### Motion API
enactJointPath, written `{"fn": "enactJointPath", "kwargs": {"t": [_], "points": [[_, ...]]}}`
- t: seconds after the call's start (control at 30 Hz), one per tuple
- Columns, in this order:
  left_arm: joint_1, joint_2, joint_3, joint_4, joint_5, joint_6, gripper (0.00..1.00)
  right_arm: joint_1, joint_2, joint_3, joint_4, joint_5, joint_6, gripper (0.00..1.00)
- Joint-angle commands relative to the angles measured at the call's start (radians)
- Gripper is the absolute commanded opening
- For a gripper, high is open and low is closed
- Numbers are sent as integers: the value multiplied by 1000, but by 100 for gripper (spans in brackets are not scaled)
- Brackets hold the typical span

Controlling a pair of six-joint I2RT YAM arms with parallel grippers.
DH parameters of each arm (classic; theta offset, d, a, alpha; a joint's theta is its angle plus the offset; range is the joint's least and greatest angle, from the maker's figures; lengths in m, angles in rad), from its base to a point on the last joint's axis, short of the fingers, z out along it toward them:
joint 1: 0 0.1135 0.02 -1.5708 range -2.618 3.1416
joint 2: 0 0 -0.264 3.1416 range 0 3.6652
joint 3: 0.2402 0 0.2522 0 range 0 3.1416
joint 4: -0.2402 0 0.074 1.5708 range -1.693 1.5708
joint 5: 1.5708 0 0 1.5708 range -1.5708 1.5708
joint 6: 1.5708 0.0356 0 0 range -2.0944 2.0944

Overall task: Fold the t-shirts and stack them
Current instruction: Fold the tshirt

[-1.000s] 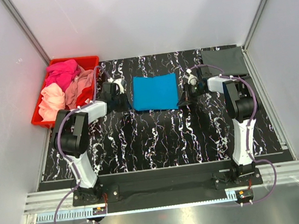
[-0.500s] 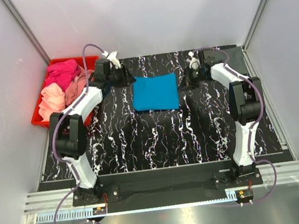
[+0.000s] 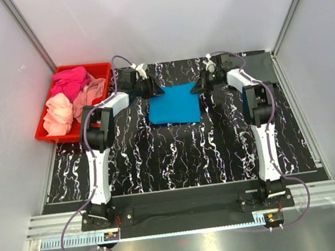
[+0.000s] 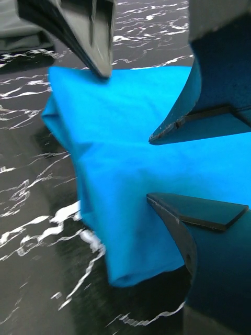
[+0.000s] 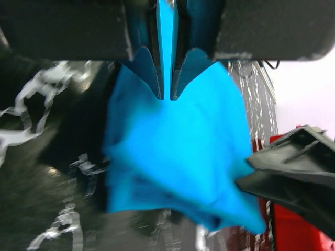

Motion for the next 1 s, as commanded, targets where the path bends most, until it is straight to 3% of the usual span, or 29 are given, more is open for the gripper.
{"fn": "enactJointPath", "kwargs": {"t": [0.0, 0.23, 0.33, 0.47, 0.73, 0.97], "points": [[30, 15, 100, 110, 23, -26, 48, -24, 43, 57, 137, -44, 122, 15], [71, 51, 75, 202, 4, -84, 48, -37, 71, -38, 448, -70, 320, 21], [74, 69, 94, 202, -6, -95, 50, -39, 81, -36, 535, -90, 386, 29], [76, 115, 134, 213, 20, -142, 50, -39, 112, 13, 530, -102, 423, 40], [77, 134, 127, 242, 23, -164, 51, -41, 169, 67, 365, -19, 381, 36], [82, 94, 170, 161, 8, -129, 52, -41, 180, 79, 372, -23, 406, 40]]}}
